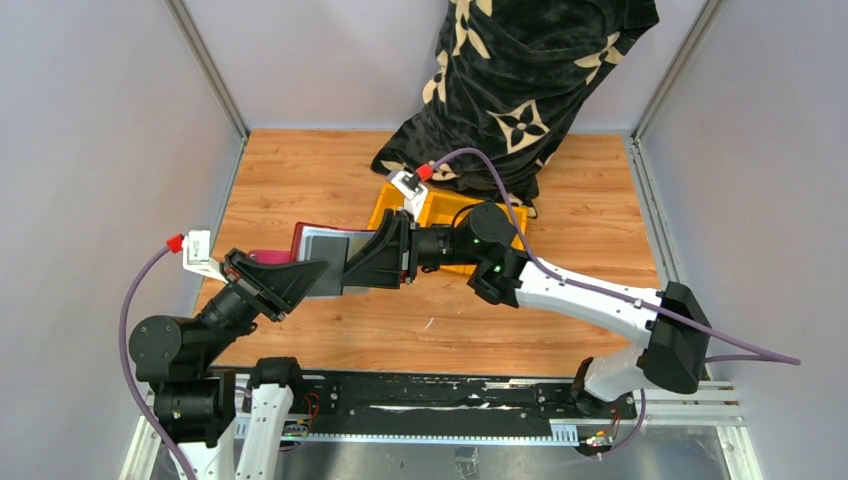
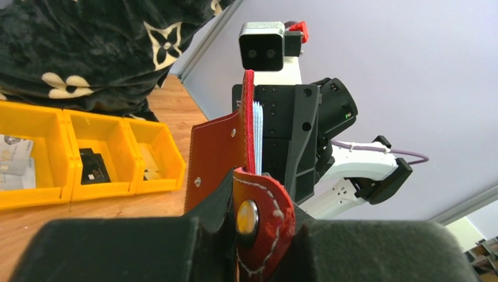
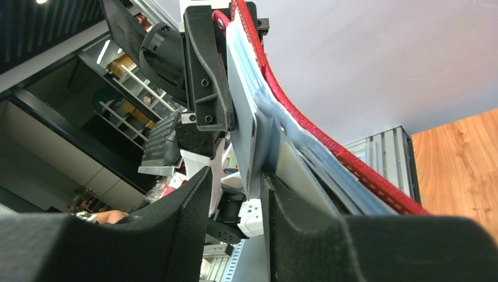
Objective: Take the credit cards out of the card holder
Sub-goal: Remove the credit card from the card holder.
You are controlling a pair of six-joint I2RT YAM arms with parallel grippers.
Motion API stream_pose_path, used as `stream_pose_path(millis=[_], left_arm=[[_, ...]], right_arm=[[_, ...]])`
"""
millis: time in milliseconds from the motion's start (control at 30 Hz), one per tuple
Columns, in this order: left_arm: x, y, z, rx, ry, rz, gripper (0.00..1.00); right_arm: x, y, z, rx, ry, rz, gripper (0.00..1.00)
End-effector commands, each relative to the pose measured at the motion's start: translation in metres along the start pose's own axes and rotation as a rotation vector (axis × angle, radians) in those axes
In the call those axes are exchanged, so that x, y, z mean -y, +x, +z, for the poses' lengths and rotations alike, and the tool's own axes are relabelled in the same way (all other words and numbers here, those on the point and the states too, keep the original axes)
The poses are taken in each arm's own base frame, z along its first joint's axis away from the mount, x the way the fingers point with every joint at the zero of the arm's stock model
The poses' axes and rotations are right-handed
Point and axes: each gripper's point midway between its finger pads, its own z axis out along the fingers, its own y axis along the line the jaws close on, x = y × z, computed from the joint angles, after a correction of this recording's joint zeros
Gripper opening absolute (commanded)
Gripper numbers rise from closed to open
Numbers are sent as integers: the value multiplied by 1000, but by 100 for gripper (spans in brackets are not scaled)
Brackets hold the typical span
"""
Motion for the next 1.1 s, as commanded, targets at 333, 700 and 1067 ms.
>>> stream_pose_path(millis=[333,700,1067], left_arm=[[5,8,-3,-10,50,12,26],[18,2,-5,10,83,-16,23],[22,-5,-6,44,72,-32,19]], right_arm=[[-35,-14,20,76,-194,22,18],[-19,-15,4,146,-144,45,0],[-17,-7,-3,147,-153,68,0]])
